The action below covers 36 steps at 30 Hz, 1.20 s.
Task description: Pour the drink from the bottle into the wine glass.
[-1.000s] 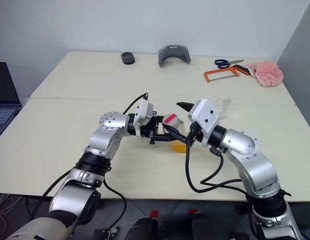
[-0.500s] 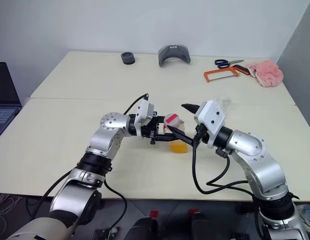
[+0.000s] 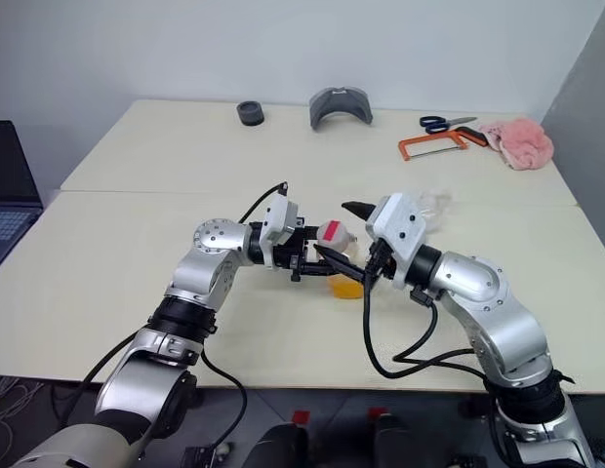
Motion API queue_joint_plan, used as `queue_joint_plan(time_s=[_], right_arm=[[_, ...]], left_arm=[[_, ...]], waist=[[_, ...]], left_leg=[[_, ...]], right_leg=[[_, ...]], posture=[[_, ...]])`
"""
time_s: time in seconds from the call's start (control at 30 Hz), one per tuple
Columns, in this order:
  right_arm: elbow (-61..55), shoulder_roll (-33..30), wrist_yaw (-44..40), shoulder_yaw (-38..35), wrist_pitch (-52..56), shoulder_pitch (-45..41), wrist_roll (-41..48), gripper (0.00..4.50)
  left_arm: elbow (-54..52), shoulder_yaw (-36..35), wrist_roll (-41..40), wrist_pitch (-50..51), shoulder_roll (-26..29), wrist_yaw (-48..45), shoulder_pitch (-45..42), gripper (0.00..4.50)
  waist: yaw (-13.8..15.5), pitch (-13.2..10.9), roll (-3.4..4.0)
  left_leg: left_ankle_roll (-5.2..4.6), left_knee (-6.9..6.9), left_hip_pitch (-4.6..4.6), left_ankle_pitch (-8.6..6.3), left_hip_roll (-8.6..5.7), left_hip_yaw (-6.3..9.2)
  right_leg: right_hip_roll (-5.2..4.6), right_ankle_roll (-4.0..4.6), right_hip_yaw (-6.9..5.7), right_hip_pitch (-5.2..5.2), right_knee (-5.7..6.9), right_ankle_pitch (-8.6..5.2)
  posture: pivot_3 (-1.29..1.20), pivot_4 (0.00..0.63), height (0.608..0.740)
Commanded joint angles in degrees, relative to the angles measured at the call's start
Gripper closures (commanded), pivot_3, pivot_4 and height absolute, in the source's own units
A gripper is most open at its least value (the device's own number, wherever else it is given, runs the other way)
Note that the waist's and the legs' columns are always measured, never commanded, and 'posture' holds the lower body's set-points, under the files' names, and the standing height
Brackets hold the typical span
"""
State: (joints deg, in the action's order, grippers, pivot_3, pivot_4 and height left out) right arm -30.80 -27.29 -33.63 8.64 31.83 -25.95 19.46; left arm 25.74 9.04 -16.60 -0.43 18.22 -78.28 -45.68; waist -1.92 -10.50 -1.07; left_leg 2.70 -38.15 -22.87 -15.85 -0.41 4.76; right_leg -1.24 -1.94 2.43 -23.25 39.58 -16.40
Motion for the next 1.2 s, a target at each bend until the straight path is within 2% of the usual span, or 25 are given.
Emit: queue_joint_plan(time_s=[0.03,0.23,0.73,1.2], right_arm=[[-0.02,0.39,0.46,-0.02,-1.85,-1.37,-1.46,0.57],[0.87,-0.24,0.32,-2.41,-1.97,-0.77,-1.89,0.57],[-3.24,-3.76,-1.39,-7.05,1.39,3.02,3.48,0.57],[-3.19,-5.29,-1.38,-7.9,1.84,3.4,5.14,0.57]], left_arm=[[-1.55,-0.59,-0.56,-1.05,-0.08,-0.19,-0.87,2.34],[-1.63,-0.62,-0.53,-1.17,0.06,-0.19,-0.67,2.34],[-1.33,-0.56,-0.4,-1.37,0.04,-0.13,-0.63,2.34],[-1.63,-0.57,-0.4,-1.23,0.12,-0.05,-0.47,2.34]], waist=[[0.0,0.0,0.0],[0.01,0.0,0.0],[0.01,0.0,0.0],[0.0,0.0,0.0]], left_leg=[[0.0,0.0,0.0,0.0,0.0,0.01],[0.0,0.0,0.01,0.0,0.0,0.01],[-0.01,0.0,0.01,-0.01,0.0,0.01],[-0.01,0.0,0.01,-0.01,0.0,-0.01]], right_leg=[[0.0,0.0,-0.01,0.0,0.0,0.0],[0.01,0.0,-0.01,0.0,0.01,0.0],[0.02,0.0,0.0,0.0,0.02,0.0],[0.03,0.0,0.0,0.0,0.01,0.0]], posture=[[0.0,0.15,0.74],[0.0,0.15,0.74],[0.0,0.15,0.74],[0.0,0.15,0.74]])
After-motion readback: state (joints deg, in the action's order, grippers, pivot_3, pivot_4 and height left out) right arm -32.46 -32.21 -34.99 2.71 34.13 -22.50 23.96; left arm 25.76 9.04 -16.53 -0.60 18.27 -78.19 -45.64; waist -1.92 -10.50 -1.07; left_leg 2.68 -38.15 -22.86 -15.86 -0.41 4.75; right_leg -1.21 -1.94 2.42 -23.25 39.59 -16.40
